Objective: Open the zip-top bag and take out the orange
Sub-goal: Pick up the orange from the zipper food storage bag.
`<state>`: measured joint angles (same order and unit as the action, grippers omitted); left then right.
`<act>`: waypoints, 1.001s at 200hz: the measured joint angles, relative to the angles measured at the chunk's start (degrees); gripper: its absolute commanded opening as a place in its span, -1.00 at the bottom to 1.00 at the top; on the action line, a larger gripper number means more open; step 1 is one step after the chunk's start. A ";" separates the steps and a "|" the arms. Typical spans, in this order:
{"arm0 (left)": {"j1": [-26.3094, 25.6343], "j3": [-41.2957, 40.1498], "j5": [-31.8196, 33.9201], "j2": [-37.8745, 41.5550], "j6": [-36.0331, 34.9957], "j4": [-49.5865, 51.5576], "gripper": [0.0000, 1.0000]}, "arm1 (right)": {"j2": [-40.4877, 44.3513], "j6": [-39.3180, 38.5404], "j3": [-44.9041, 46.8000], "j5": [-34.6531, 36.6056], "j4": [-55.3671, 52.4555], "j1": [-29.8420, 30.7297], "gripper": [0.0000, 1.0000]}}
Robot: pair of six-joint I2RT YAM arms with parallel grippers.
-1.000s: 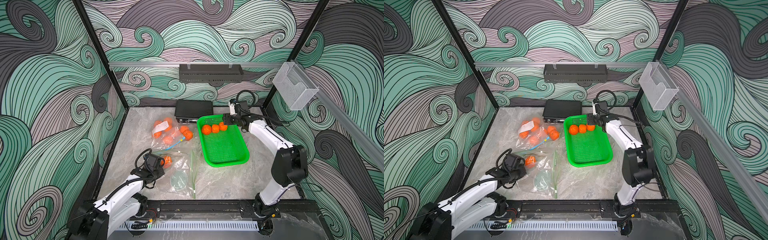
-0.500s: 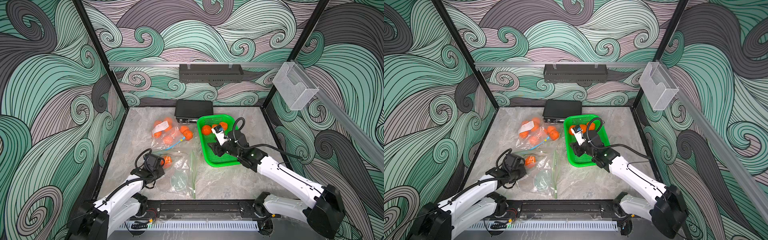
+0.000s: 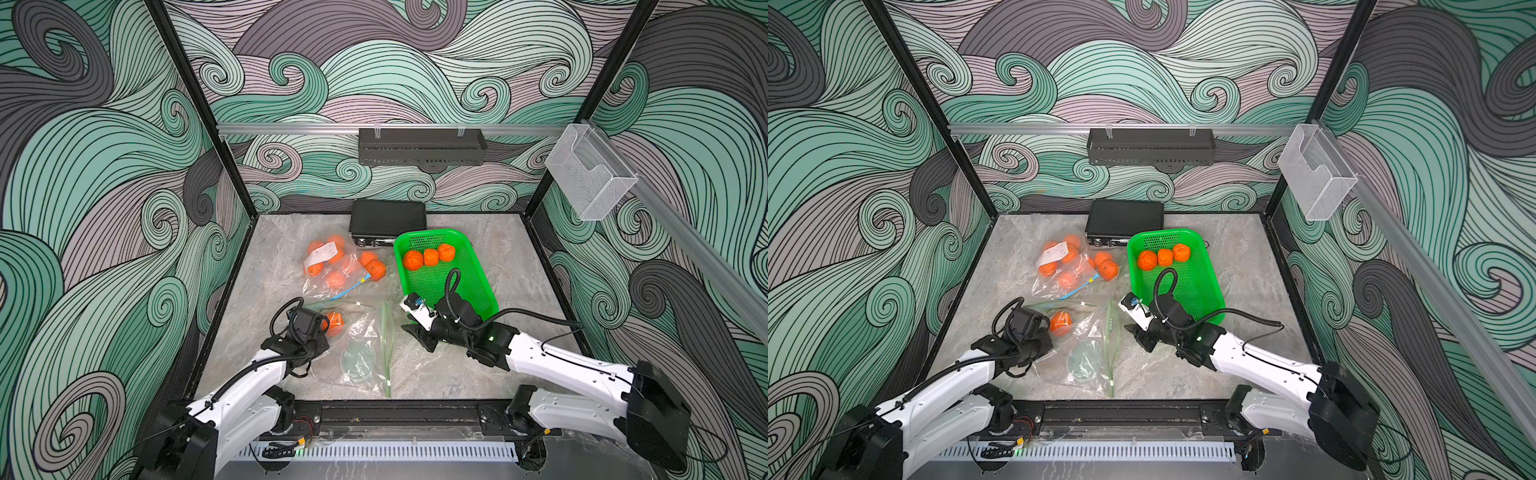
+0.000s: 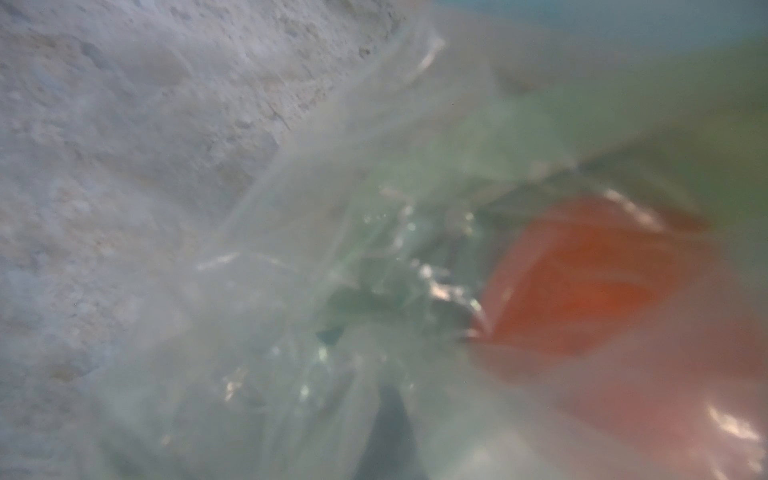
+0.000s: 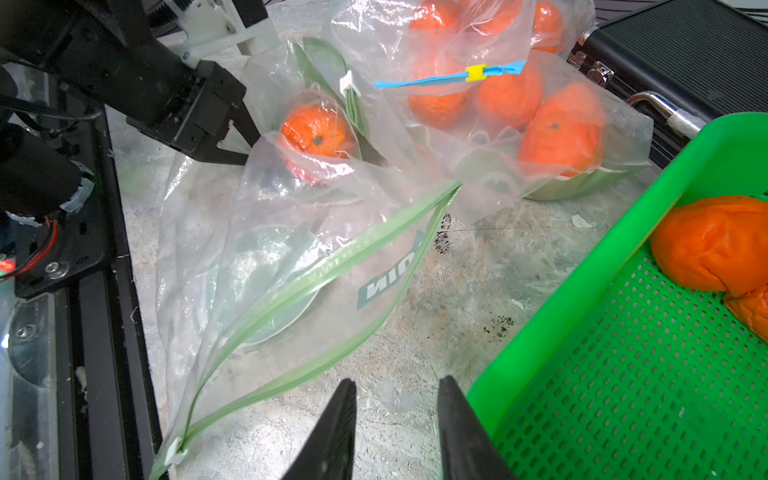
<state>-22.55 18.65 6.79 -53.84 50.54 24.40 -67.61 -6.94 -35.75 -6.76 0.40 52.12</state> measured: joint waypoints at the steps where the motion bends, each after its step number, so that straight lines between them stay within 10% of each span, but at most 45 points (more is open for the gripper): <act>1: 0.00 0.00 -0.02 0.00 0.00 0.00 -1.00 | -0.15 -0.09 0.00 -0.09 0.07 0.00 -0.38; 200: 0.00 0.00 -0.02 0.07 0.00 0.02 -1.00 | -18.47 -10.05 -6.60 -10.14 5.42 3.56 -0.62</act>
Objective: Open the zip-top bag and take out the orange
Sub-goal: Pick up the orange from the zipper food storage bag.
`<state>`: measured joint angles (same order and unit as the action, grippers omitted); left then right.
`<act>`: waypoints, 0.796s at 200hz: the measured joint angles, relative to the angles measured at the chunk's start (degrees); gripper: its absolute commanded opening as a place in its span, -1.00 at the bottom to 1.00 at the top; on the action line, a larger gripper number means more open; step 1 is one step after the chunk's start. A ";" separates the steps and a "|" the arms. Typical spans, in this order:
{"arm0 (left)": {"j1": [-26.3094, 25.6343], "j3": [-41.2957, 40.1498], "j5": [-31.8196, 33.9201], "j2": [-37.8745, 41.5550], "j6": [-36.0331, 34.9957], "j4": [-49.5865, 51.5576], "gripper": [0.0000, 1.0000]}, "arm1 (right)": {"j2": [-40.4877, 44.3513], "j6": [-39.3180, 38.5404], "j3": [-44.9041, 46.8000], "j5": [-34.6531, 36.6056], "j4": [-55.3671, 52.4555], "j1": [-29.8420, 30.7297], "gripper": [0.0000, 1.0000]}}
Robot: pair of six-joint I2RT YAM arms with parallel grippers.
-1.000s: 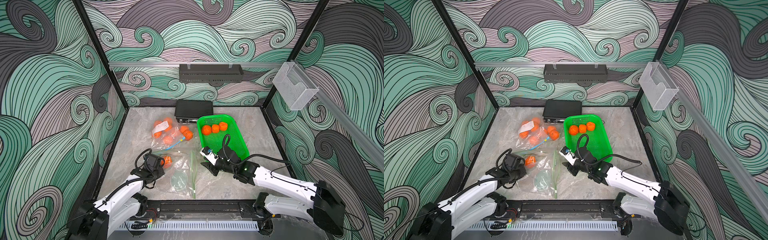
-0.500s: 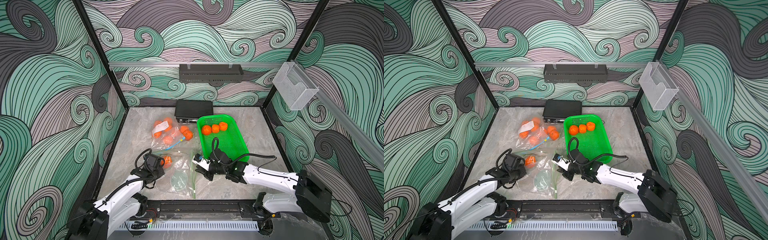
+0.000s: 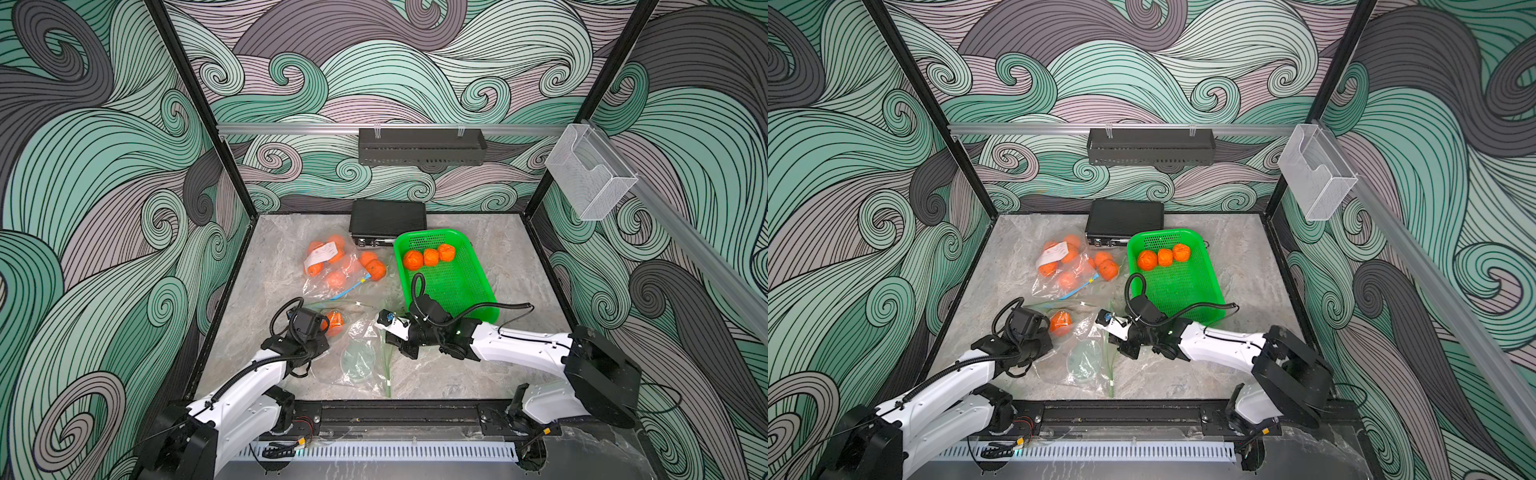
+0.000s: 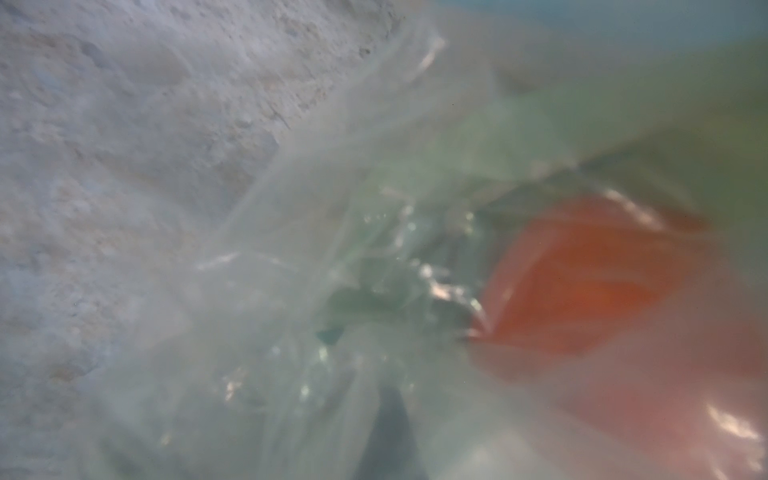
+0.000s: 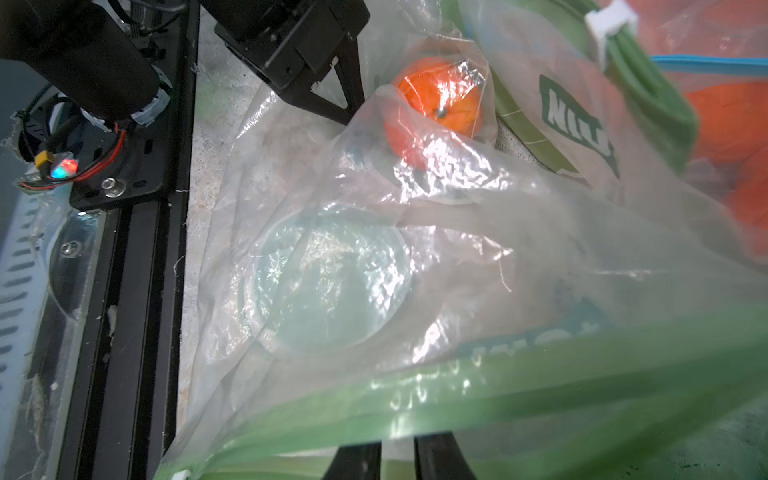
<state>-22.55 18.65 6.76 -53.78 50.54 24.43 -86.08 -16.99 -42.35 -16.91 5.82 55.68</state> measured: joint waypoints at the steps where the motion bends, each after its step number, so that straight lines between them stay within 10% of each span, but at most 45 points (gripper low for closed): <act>1: 0.00 0.00 0.02 0.00 0.00 0.00 -1.00 | -0.17 -0.02 -0.09 -0.02 0.00 0.00 -0.62; 38: 0.00 0.00 -0.35 0.02 0.00 0.00 -1.00 | -6.14 -0.07 -3.48 -0.61 1.81 0.00 -0.58; 75: 0.02 2.84 -5.07 0.35 -0.98 3.26 0.03 | -8.76 2.60 -3.41 -1.14 5.99 0.00 -0.58; 159: 0.04 12.28 -3.10 8.81 -1.49 10.75 0.86 | -8.74 5.07 4.50 -0.98 11.98 0.00 -0.59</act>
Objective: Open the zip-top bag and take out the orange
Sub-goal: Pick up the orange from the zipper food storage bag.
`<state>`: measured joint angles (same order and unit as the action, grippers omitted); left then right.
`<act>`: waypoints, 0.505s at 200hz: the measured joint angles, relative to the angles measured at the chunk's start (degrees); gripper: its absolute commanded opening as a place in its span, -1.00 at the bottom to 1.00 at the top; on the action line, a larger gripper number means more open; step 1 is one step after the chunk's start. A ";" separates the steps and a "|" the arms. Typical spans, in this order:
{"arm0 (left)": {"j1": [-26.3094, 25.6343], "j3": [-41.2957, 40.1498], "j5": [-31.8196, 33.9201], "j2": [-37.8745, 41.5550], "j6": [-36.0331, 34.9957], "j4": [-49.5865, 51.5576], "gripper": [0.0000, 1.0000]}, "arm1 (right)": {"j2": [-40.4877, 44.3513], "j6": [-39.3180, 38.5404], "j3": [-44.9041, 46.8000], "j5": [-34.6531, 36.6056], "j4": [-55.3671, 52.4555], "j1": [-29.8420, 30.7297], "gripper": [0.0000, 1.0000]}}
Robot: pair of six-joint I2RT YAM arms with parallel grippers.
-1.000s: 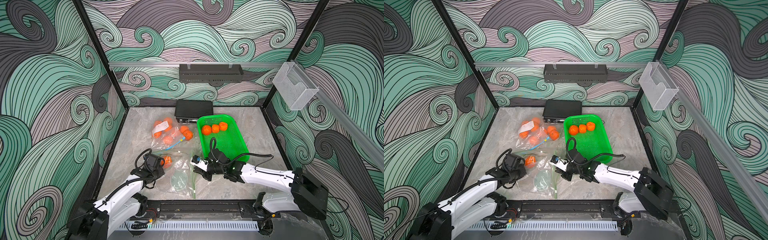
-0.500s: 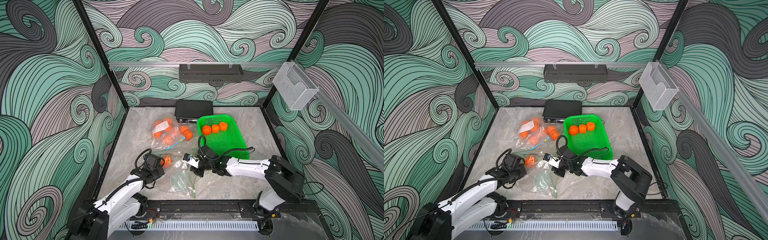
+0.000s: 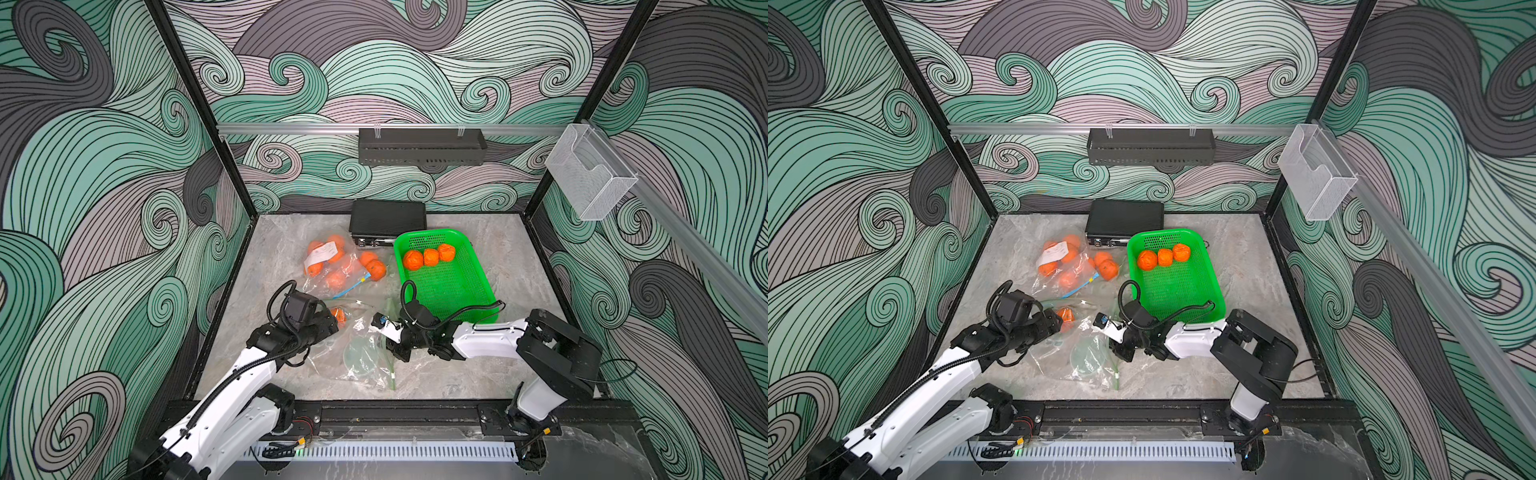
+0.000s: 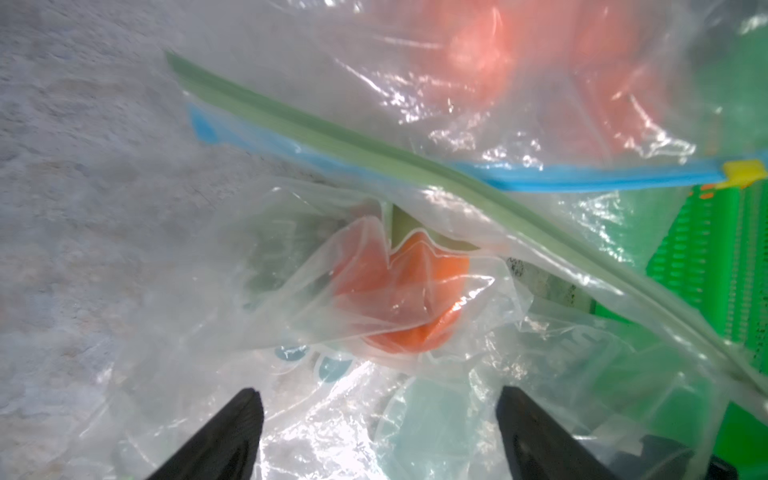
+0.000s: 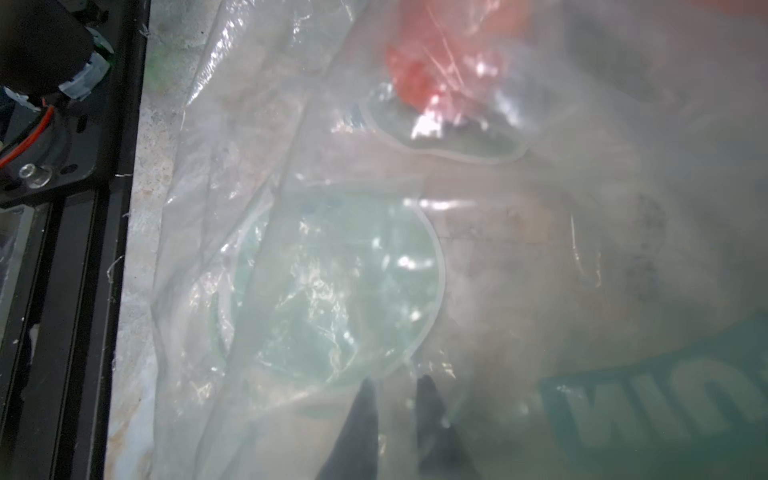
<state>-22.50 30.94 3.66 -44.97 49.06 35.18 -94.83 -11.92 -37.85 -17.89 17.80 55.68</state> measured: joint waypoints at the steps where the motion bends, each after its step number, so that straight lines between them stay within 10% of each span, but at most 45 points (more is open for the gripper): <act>1: 0.00 -0.09 0.20 0.09 0.02 -0.09 0.87 | -0.02 0.00 0.07 0.00 0.04 0.00 -0.59; 101: 4.59 4.98 3.19 -20.59 0.02 -9.46 0.60 | -0.02 0.42 0.92 -0.28 3.04 0.02 -0.58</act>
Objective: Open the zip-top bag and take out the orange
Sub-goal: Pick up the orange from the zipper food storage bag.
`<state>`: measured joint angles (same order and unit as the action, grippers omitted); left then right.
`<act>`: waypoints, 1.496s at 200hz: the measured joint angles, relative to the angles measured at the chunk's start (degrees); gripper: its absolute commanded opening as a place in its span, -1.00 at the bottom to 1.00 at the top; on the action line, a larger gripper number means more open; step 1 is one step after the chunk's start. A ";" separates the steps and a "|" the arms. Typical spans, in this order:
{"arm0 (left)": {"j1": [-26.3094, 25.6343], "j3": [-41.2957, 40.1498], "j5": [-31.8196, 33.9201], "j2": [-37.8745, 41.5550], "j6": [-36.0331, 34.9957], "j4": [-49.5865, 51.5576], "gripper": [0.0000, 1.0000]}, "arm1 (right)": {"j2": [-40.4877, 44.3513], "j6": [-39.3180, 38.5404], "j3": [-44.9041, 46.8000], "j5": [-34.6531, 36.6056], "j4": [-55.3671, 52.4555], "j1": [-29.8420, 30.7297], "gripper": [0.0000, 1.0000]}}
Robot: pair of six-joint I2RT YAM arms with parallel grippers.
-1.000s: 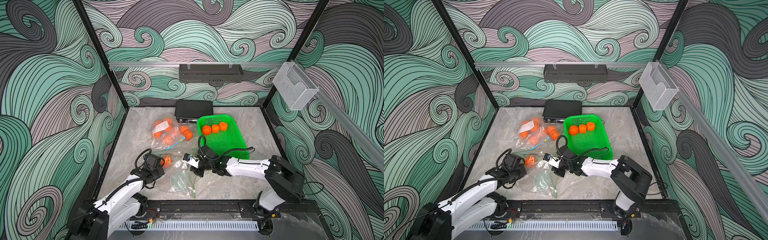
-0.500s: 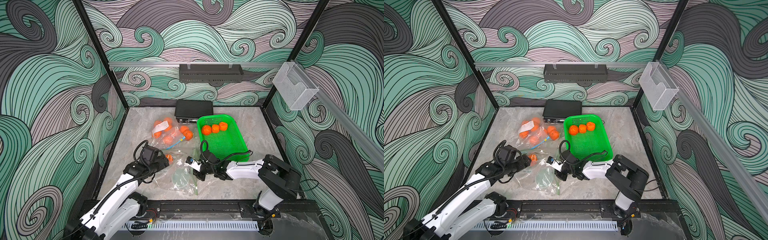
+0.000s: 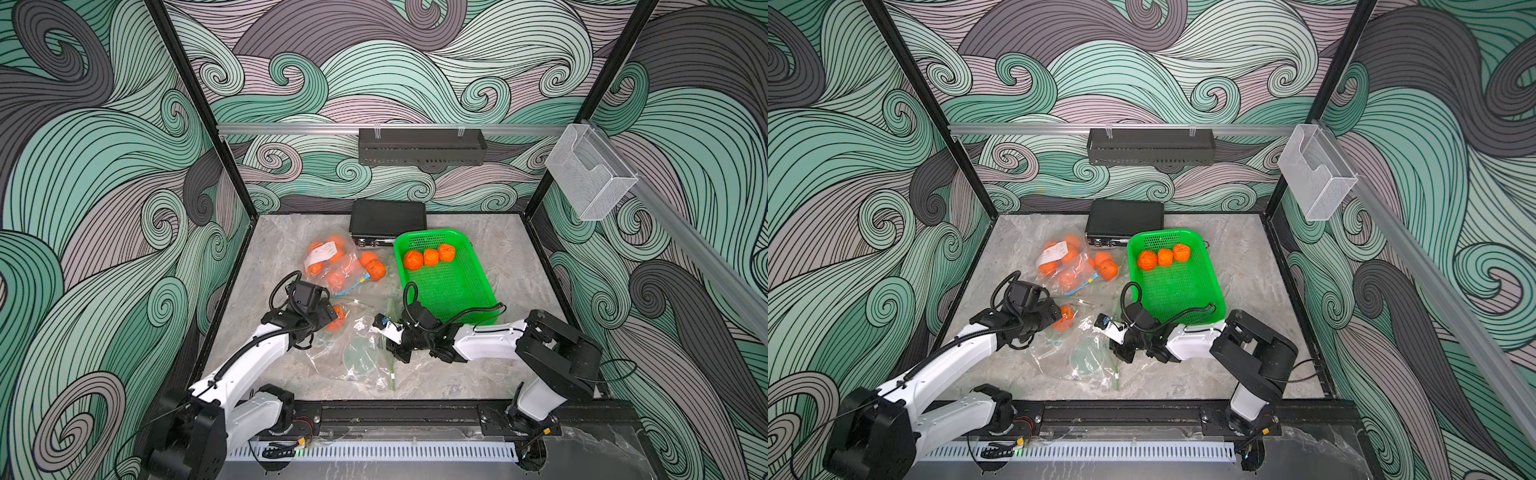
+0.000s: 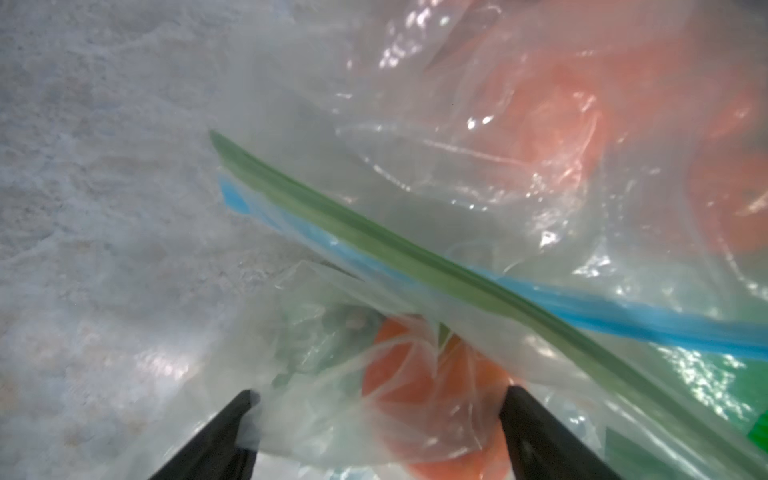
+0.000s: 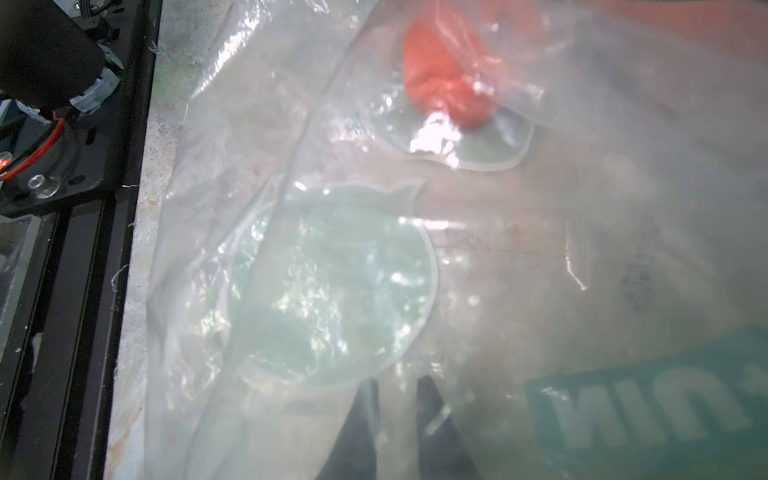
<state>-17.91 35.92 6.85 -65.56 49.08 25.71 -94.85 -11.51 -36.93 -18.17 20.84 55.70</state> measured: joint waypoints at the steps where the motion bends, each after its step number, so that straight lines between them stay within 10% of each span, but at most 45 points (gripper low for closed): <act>1: 0.07 0.07 -0.02 -0.28 -0.04 -0.20 0.59 | 0.02 0.00 0.00 0.00 0.00 0.00 -0.58; 96: 2.80 2.36 -5.62 -11.41 -2.47 -7.30 0.02 | 0.00 0.02 0.11 -1.07 0.00 0.00 -0.53; 176: 2.82 -0.13 -9.51 -11.54 -4.04 -5.75 -0.87 | -3.98 2.89 -1.07 -4.20 2.75 0.22 -0.34; 299: 2.84 -7.67 -12.00 2.80 12.17 -9.01 -1.00 | -10.14 2.54 -7.50 -7.80 10.19 2.62 0.30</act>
<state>-15.07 28.25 -5.15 -62.76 61.25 16.71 -104.99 -8.97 -44.42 -25.98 31.03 58.33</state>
